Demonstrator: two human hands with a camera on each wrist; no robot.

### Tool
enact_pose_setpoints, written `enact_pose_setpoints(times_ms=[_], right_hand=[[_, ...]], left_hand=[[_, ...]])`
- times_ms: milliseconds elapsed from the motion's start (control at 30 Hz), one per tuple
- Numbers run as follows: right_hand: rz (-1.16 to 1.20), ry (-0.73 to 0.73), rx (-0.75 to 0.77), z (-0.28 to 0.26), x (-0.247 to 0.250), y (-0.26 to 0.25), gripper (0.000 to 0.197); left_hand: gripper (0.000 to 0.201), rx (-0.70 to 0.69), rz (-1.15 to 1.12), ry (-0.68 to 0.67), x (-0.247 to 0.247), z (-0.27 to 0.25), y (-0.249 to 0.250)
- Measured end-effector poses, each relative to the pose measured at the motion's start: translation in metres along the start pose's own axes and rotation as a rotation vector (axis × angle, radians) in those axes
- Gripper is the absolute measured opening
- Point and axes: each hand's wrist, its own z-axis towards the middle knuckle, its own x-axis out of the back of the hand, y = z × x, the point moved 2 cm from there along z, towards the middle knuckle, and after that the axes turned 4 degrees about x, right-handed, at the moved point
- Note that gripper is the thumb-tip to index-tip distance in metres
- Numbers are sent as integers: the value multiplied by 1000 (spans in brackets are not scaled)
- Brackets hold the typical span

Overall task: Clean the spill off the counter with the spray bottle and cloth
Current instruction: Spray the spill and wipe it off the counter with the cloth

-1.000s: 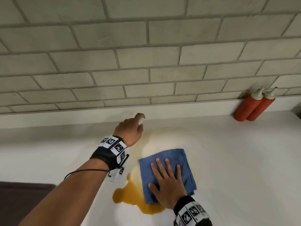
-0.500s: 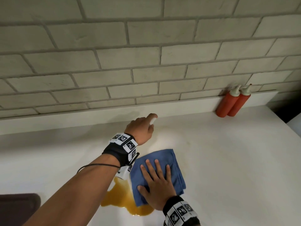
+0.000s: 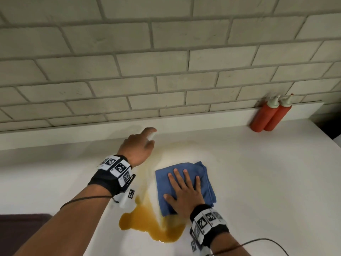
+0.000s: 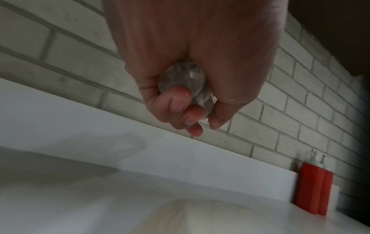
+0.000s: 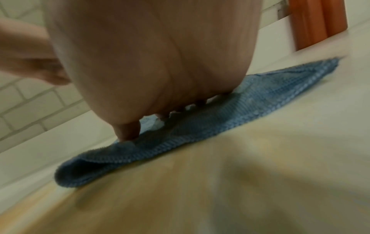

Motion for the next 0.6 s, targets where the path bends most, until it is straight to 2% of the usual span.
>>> enact_pose_setpoints(times_ms=[167,300,467,600], right_hand=[[54,-60,-136,46,33,23,78],[33,-61,-143,90,49,19,77],[-24,-108,-24,113,50,-23,74],[-98,-161,160,79,18,-68,78]], left_hand=[[39,101,-112,85,19,-21,-48],[40,149,-140,123,29,-30,-71],[40,157,-161,139,34,-36,-82],[40,161,-170,152,37,-38,-83]])
